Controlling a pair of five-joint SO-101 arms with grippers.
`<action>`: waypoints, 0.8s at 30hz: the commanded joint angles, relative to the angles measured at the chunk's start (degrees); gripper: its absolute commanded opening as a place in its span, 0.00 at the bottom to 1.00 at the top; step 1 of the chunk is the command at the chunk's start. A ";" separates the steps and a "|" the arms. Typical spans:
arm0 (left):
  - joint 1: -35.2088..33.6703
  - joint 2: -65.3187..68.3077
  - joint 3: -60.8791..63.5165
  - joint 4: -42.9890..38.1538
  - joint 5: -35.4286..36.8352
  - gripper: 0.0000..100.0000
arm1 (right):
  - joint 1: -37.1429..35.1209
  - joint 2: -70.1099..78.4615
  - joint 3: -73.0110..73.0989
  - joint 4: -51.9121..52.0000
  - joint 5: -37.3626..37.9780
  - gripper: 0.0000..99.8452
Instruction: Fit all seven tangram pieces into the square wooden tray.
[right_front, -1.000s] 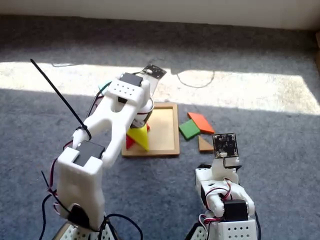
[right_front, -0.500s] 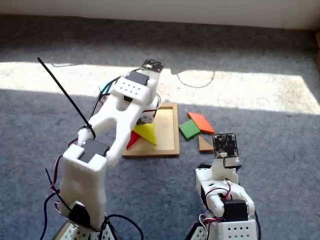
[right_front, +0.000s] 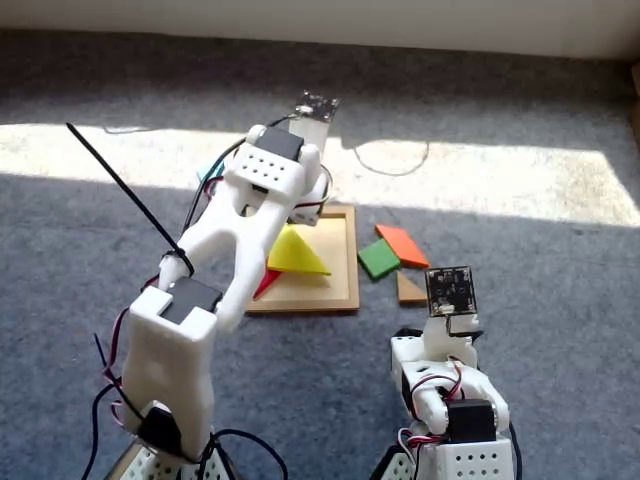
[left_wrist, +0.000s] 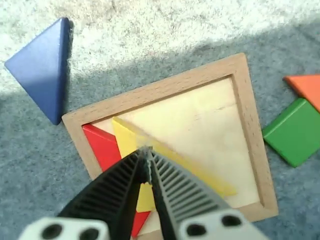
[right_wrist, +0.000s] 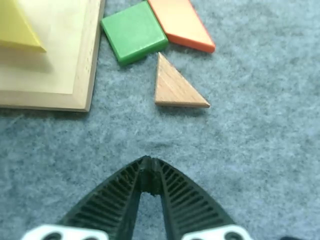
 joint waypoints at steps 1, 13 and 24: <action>0.13 -2.42 -3.12 -1.49 0.18 0.01 | 0.57 -0.84 5.32 0.22 0.53 0.01; 1.27 -1.10 -2.51 11.69 -3.87 0.01 | 0.57 -0.84 5.32 0.22 0.53 0.01; 7.52 4.18 2.86 2.55 2.55 0.00 | 0.57 -0.84 5.32 0.22 0.53 0.01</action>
